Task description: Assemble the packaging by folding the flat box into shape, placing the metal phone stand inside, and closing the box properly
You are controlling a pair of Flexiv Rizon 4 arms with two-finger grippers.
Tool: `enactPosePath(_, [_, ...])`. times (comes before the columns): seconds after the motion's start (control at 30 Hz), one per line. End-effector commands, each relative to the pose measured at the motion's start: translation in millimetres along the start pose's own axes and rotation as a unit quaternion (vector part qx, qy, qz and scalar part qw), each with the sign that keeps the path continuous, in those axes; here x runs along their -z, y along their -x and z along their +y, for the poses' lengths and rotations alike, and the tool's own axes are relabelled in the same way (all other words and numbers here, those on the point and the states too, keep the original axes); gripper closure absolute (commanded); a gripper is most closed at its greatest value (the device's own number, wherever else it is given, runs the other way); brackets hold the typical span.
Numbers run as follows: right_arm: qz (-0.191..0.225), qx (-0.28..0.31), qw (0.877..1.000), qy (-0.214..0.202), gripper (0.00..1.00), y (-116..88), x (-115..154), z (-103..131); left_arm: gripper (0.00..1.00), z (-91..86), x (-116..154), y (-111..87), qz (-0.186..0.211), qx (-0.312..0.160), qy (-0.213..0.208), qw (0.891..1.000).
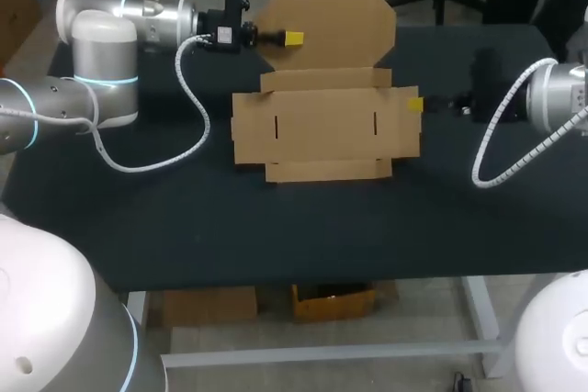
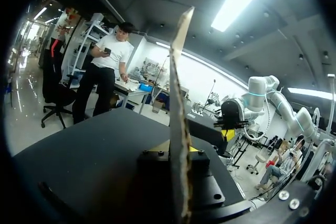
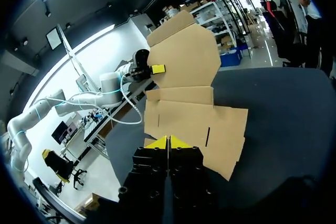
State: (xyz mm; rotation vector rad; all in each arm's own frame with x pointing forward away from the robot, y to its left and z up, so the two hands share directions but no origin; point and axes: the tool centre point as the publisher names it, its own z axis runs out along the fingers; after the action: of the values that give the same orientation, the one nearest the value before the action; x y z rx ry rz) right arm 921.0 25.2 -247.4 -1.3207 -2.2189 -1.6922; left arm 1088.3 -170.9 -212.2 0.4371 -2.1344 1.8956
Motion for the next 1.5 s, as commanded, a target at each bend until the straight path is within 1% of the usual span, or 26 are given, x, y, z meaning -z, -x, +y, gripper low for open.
enactPosePath(0.03, [-0.012, 0.009, 1.0, 0.013, 1.0, -12, 16, -11, 1.0, -0.8, 0, 0.9, 0.005, -0.008, 0.0, 1.0])
enactPosePath(0.17, [-0.028, 0.023, 0.999, 0.024, 1.0, -16, 33, -19, 1.0, -2.9, -4, -3.9, 0.004, -0.031, 0.003, 0.999])
enactPosePath(0.33, [-0.051, 0.039, 0.998, 0.027, 1.0, -19, 46, -31, 1.0, -8.8, -8, -11.4, -0.003, -0.067, 0.009, 0.998])
enactPosePath(0.6, [-0.051, 0.036, 0.997, 0.043, 1.0, -17, 59, -48, 1.0, -13.6, -14, -22.3, -0.01, -0.098, 0.011, 0.995])
enactPosePath(0.7, [-0.053, 0.042, 0.997, 0.045, 1.0, -18, 60, -52, 1.0, -13.6, -13, -25.9, -0.022, -0.112, 0.007, 0.993])
enactPosePath(0.87, [-0.055, 0.051, 0.996, 0.046, 1.0, -20, 61, -58, 1.0, -13.5, -11, -29.8, -0.03, -0.129, -0.008, 0.991])
enactPosePath(0.97, [-0.055, 0.056, 0.996, 0.046, 1.0, -19, 61, -62, 1.0, -12.5, -11, -34.2, -0.035, -0.146, -0.01, 0.989])
enactPosePath(1.17, [-0.055, 0.066, 0.995, 0.046, 1.0, -20, 60, -68, 1.0, -11.7, -12, -43.0, -0.03, -0.171, -0.008, 0.985])
enactPosePath(1.5, [-0.054, 0.075, 0.995, 0.037, 1.0, -23, 53, -78, 1.0, -8.8, -17, -57.4, -0.02, -0.191, 0.001, 0.981])
